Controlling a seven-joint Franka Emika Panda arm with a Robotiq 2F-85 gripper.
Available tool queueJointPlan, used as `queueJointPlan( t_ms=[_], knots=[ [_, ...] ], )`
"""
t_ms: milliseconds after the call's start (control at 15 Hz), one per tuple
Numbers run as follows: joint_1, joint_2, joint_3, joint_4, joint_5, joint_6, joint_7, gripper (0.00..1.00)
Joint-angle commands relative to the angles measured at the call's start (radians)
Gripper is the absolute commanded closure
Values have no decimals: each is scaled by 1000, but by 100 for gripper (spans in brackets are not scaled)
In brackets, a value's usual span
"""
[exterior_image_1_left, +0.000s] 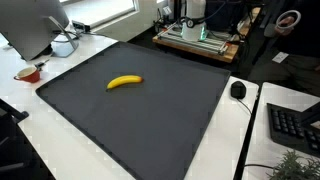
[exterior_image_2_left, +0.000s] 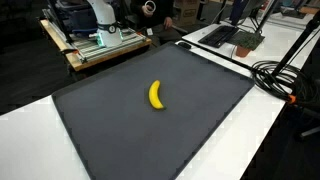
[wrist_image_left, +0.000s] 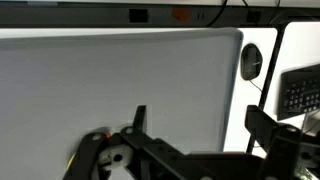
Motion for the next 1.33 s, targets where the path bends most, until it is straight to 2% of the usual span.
queueJointPlan(
  t_ms=[0, 1267],
  knots=[
    [-10, 4, 9, -15, 7, -6, -7, 0],
    [-10, 23, 9, -29, 7, -6, -7, 0]
  ],
)
